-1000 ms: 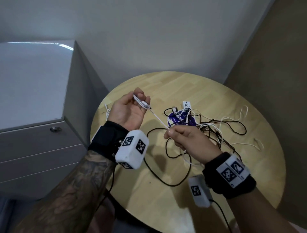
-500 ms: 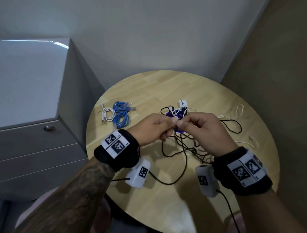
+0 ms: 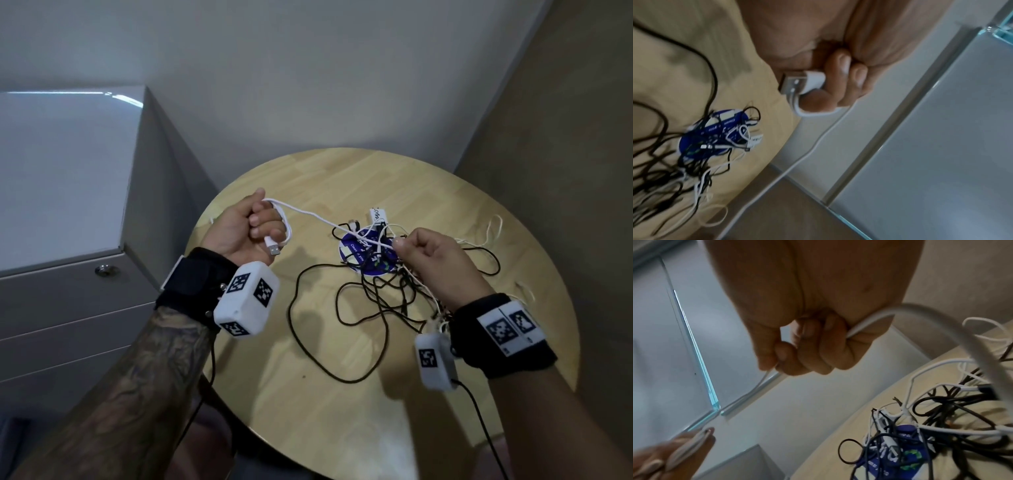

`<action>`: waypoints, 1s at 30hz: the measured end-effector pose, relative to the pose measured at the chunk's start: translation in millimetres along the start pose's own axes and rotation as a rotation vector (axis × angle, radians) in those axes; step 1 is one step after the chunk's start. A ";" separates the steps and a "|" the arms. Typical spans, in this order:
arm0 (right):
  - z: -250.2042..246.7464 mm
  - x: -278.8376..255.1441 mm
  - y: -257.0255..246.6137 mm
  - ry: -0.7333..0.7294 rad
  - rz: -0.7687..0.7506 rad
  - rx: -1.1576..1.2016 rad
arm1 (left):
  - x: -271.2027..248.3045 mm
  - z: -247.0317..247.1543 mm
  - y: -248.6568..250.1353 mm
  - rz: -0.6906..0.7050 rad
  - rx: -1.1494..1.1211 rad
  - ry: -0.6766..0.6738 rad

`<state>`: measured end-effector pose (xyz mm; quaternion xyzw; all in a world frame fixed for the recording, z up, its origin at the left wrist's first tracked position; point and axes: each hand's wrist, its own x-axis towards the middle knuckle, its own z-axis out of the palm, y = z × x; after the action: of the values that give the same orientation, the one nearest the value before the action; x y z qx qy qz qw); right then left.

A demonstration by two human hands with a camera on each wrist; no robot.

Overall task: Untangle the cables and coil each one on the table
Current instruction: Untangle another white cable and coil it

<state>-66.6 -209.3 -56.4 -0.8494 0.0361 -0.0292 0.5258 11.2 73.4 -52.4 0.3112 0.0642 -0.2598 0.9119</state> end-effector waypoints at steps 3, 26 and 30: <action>3.0 3.0 10.4 0.065 0.028 -0.207 | -4.6 8.5 -2.7 -0.017 -0.098 -0.049; 3.5 -14.3 -34.4 0.135 -0.295 0.088 | -8.0 45.0 -84.8 0.119 0.967 -0.266; 4.0 -3.4 2.7 0.028 -0.241 -0.098 | -13.6 52.4 -80.5 -0.047 0.422 -0.316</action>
<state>-69.7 -206.7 -60.6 -0.8717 -0.0574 -0.1020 0.4758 -44.2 -6.2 -49.8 0.4484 -0.1274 -0.3340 0.8193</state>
